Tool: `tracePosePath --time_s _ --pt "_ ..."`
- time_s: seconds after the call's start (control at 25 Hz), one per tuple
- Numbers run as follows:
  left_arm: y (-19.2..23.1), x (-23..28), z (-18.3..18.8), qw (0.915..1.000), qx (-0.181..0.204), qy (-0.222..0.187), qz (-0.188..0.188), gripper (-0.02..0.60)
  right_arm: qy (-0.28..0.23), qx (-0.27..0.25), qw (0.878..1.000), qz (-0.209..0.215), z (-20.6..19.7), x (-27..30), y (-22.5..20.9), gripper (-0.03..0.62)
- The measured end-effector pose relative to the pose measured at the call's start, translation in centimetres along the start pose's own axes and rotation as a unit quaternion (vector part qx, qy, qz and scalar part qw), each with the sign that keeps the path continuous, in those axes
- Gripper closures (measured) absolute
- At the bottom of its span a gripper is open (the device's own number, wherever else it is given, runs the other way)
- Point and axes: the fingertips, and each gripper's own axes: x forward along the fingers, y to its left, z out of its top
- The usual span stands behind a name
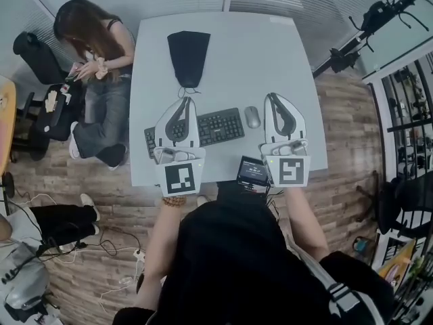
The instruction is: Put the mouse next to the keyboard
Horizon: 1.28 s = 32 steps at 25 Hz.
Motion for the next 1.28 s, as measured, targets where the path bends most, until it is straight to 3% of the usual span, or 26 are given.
tracePosePath --time_s 0.48,1.28 --pt "-2.2 -2.2 -1.3 0.9996 -0.004 0.01 -0.025 0.566 0.004 0.011 1.0 -0.011 -1.0 -2.4 0.2 0.595" --pt "-0.9 -2.4 -3.1 0.9994 -0.002 0.033 -0.014 0.566 0.048 0.016 0.999 -0.008 -5.0 -0.8 -1.2 0.595"
